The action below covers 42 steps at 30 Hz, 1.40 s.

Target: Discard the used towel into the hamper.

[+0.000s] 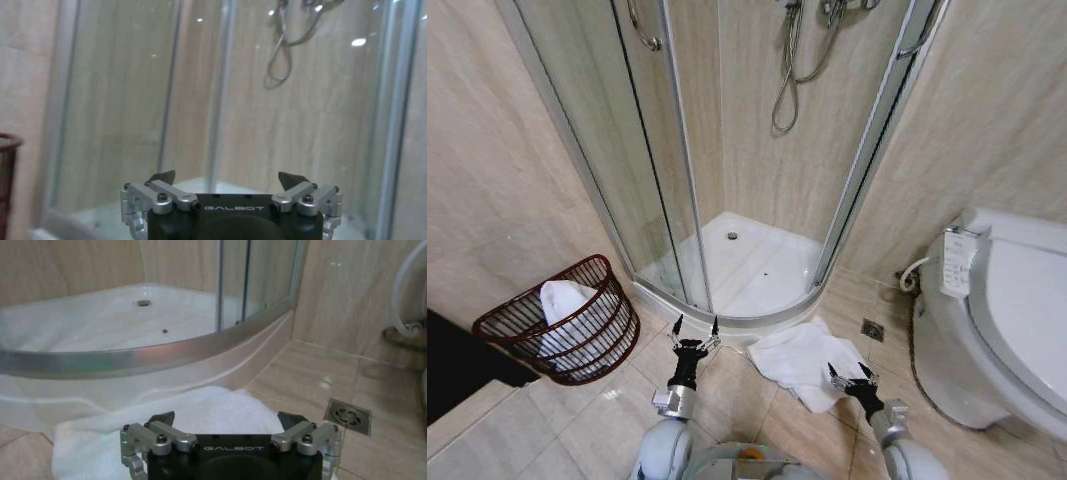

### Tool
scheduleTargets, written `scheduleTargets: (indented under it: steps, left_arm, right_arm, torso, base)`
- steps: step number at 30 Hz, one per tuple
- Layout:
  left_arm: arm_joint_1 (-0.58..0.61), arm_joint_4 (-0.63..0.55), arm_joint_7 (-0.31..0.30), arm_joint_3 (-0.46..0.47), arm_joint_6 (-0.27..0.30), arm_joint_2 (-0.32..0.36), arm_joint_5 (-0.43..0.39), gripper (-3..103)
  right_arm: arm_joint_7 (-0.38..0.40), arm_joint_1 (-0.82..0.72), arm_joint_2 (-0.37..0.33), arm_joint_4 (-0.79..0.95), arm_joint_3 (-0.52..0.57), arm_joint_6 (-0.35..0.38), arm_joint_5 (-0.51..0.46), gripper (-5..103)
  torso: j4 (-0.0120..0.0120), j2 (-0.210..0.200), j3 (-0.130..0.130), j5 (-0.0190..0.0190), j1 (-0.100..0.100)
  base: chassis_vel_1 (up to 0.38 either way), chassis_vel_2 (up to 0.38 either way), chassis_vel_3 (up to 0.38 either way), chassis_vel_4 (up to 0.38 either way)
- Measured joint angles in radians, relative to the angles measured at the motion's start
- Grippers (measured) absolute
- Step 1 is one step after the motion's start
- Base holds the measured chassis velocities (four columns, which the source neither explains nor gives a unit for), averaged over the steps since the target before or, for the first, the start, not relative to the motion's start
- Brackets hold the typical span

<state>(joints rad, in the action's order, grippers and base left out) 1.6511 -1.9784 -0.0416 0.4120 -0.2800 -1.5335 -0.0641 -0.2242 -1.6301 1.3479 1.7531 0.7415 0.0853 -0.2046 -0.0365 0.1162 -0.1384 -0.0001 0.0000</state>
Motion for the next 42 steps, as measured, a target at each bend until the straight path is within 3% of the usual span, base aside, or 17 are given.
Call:
scheduleTargets:
  steps: [4,10,15,20,26,35,42]
  left_arm:
    - [-0.007,0.000,-0.093,0.011,0.036,-0.006,0.058,100]
    - [-0.012,0.004,-0.142,0.055,0.034,-0.004,0.110,100]
    - [0.007,-0.022,-0.056,0.146,0.042,0.011,0.107,100]
    - [0.034,-0.072,0.027,0.224,0.109,0.050,0.061,100]
    - [0.055,-0.112,0.105,0.256,0.174,0.088,0.037,100]
    - [0.084,-0.138,0.148,0.304,0.189,0.080,0.065,100]
    - [0.103,-0.120,0.153,0.310,0.162,0.064,0.088,100]
  right_arm:
    - [-0.064,0.017,-0.026,-0.039,0.006,0.000,0.001,100]
    - [-0.127,0.062,-0.052,-0.102,-0.008,0.002,0.014,100]
    - [-0.163,0.112,-0.070,-0.153,-0.031,0.035,0.045,100]
    - [-0.167,0.162,-0.073,-0.222,-0.045,0.061,0.056,100]
    - [-0.183,0.231,-0.074,-0.343,-0.048,0.058,0.050,100]
    - [-0.280,0.339,-0.077,-0.507,-0.050,0.002,0.047,100]
    - [-0.286,0.417,-0.072,-0.598,-0.063,-0.017,0.060,100]
  torso:
    - [-0.0001,0.000,0.000,0.0000,0.000]
    - [-0.0003,0.000,0.000,0.0001,0.000]
    - [-0.0002,0.000,0.000,0.0000,0.000]
    - [-0.0003,0.000,0.000,-0.0001,0.000]
    - [-0.0002,0.000,0.000,0.0000,0.000]
    - [0.0000,0.000,0.000,0.0000,0.000]
    - [-0.0002,0.000,0.000,-0.0001,0.000]
  base:
    - [0.037,0.007,0.009,0.043]
    - [0.013,0.013,0.022,0.013]
    - [0.000,0.000,0.000,0.000]
    - [0.000,0.000,0.000,0.000]
    - [0.000,0.000,0.000,0.000]
    - [0.000,0.000,0.000,0.000]
    - [0.000,0.000,0.000,0.000]
